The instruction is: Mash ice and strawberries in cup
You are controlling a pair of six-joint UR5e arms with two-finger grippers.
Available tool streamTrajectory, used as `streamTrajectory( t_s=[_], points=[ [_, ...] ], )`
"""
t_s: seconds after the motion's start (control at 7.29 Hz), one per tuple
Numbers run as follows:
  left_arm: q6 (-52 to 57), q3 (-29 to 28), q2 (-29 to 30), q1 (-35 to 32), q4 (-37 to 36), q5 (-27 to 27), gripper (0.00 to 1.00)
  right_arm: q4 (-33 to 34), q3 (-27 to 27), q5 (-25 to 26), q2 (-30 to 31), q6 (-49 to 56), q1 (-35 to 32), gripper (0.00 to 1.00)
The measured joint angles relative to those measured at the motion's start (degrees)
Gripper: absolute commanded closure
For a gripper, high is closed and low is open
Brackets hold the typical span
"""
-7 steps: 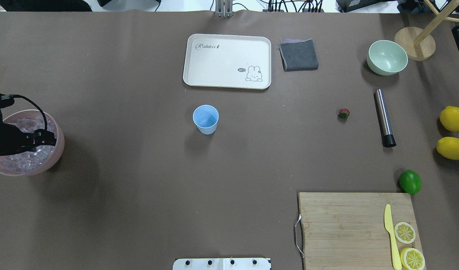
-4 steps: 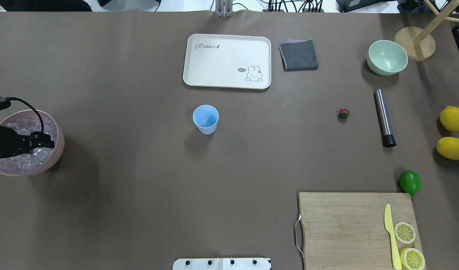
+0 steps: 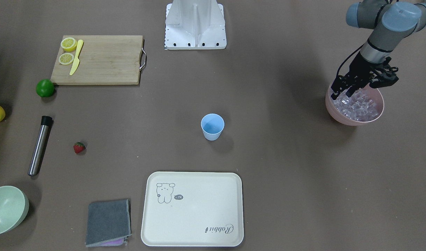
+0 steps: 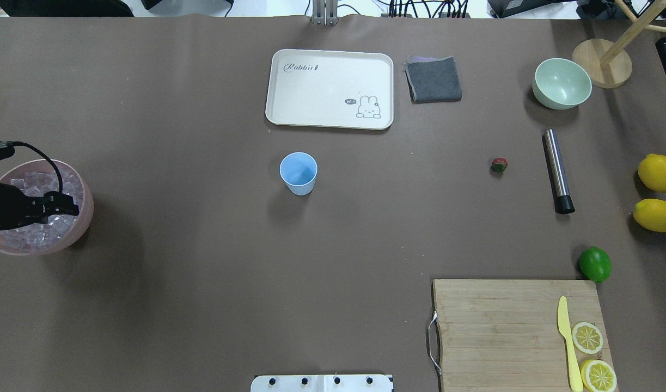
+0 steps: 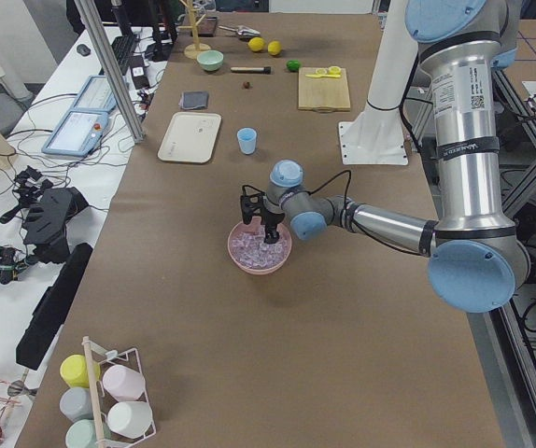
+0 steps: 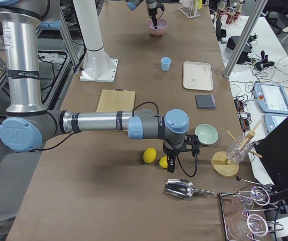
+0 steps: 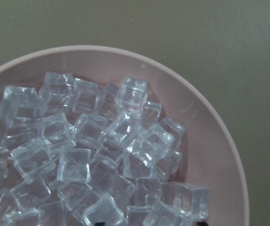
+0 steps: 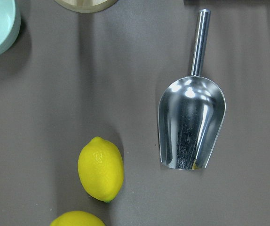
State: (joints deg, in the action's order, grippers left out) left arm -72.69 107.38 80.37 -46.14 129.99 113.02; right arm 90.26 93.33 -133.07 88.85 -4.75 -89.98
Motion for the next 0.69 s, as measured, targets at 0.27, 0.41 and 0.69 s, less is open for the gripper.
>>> streamTrajectory(
  t_s=[0.27,0.41,0.69],
  points=[
    [-0.07,-0.09,0.14,0.05,0.00,0.01,0.29,0.00,-0.01,0.00,0.09,0.00,-0.02,0.00],
    [-0.08,-0.24,0.18,0.14,0.00,0.01,0.29,0.00,-0.01,0.00,0.13,0.00,-0.06,0.00],
    [-0.10,-0.42,0.22,0.27,0.01,0.01,0.29,0.00,0.01,0.00,0.17,0.00,-0.06,0.00]
  ],
)
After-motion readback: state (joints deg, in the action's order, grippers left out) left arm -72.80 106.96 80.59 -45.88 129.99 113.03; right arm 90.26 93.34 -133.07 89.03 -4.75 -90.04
